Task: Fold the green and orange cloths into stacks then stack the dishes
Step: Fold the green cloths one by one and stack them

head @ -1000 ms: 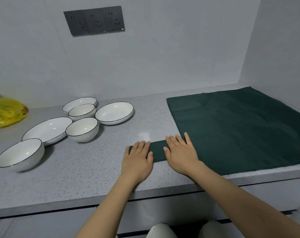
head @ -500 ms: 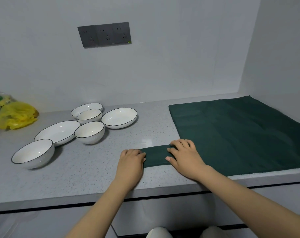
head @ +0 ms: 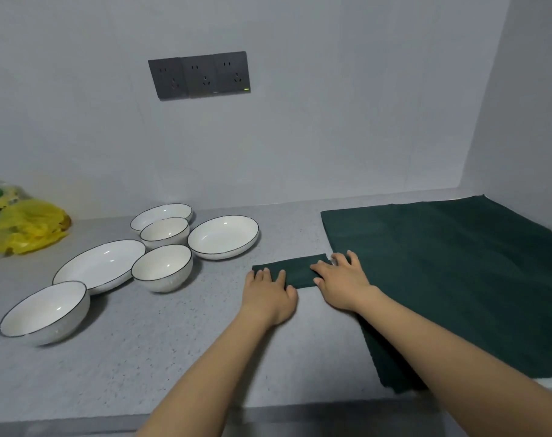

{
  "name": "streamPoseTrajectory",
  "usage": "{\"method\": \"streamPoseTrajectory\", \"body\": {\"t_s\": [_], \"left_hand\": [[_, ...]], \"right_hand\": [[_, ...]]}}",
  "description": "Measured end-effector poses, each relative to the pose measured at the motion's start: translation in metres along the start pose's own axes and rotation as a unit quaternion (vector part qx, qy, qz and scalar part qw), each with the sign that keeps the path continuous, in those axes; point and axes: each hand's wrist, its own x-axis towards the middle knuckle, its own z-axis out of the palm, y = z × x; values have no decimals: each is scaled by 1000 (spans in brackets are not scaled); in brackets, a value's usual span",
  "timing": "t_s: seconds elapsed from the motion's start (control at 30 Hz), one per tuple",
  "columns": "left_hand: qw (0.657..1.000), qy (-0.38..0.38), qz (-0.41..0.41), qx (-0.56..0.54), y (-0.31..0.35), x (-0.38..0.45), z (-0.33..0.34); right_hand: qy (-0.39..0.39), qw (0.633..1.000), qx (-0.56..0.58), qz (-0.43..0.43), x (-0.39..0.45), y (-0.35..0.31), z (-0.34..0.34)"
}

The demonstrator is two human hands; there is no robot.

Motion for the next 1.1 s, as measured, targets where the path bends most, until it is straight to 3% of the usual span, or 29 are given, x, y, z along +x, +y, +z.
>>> {"method": "streamPoseTrajectory", "body": {"t_s": [0.27,0.43,0.6,0.73,0.93,1.1], "left_hand": [[997,-35,15,60,-12,104,-24],[978,8,52,203,-30,162,-27],[975,49,56,210,-36,224,-35],[987,49,45,146,-38,267,-33],[999,-13,-25,-47,-32,321,-32],[991,21,-49,-126,-24,332,-20]], "right_hand": [[-8,1000,-4,29,84,26,-1],[-4,1000,-14,1,138,46,1],[4,1000,9,-1,199,64,-1],[12,998,63,9,239,76,2],[14,992,125,28,287,85,19],[15,989,143,41,300,90,23]]}}
